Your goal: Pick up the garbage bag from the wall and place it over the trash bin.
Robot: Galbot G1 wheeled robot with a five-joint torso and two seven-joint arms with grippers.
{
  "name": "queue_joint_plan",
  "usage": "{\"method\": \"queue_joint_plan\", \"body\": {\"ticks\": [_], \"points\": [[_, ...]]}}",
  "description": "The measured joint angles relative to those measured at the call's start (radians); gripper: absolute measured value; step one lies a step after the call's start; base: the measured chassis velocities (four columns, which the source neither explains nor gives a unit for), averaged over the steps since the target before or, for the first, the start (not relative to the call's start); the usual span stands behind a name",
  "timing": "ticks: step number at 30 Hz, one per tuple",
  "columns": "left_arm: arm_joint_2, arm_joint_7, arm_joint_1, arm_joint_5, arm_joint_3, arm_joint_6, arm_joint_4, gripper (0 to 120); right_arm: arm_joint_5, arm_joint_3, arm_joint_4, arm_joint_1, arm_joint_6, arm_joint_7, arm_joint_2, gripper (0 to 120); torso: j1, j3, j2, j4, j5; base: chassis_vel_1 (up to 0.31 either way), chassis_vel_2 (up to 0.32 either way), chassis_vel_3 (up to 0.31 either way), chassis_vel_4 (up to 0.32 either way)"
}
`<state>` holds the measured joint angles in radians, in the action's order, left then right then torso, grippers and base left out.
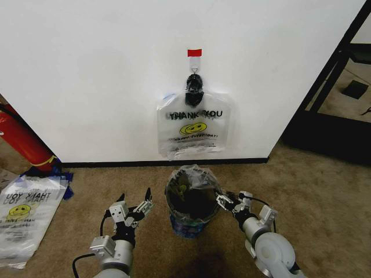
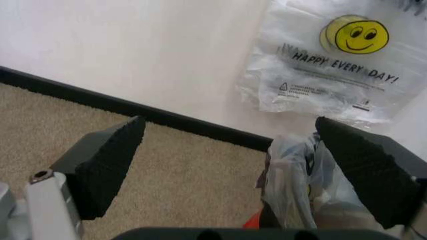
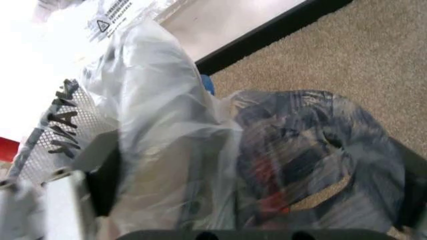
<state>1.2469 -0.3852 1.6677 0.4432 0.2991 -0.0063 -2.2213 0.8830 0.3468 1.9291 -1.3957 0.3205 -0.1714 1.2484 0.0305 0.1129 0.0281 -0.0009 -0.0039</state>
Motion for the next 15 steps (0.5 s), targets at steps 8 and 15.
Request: {"method": "queue_joint_plan", "body": {"ticks": [8, 15], "points": [[-0.064, 0.004, -0.059, -0.034, -0.11, 0.044, 0.029, 100, -0.001, 0.012, -0.032, 0.0, -0.021, 0.013, -0.004, 100, 0.0, 0.0, 0.0, 0.0, 0.0, 0.0, 0.0, 0.0, 0.0], [-0.119, -0.016, -0.194, -0.032, -0.196, 0.09, 0.105, 100, -0.01, 0.017, -0.045, -0.001, -0.033, 0.026, -0.002, 100, 0.0, 0.0, 0.0, -0.0001, -0.0001, 0.0, 0.0, 0.0, 0.0]]}}
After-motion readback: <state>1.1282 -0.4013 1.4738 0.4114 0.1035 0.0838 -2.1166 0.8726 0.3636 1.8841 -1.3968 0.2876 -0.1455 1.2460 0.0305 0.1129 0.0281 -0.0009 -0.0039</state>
